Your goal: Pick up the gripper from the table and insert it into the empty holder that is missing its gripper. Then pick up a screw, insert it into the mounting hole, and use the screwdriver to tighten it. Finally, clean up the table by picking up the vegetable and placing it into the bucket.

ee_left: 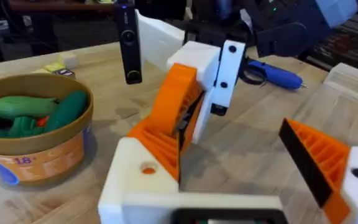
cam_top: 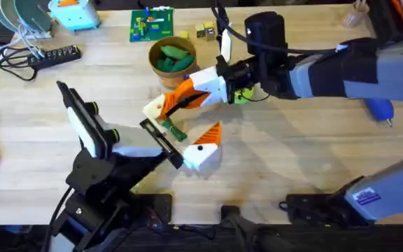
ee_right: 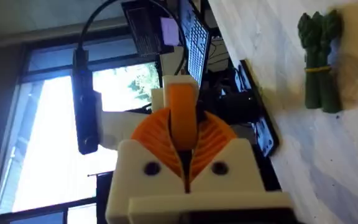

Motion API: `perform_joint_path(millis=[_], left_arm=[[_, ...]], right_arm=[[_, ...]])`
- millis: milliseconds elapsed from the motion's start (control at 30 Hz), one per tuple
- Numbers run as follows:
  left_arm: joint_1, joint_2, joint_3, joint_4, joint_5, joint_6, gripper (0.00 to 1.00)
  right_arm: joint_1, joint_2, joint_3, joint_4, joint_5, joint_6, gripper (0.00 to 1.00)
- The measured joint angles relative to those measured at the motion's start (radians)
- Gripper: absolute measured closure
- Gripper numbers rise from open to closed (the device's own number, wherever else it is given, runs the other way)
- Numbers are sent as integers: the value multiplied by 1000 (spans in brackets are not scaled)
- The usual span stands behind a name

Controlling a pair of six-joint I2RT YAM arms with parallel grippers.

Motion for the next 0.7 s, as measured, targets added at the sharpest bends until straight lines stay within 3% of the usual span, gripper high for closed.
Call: perform_joint_path(millis=[700], left_arm=[[3, 0, 0, -3, -29, -2, 8]], right_arm=[[50, 0, 9, 5, 80, 0, 994]])
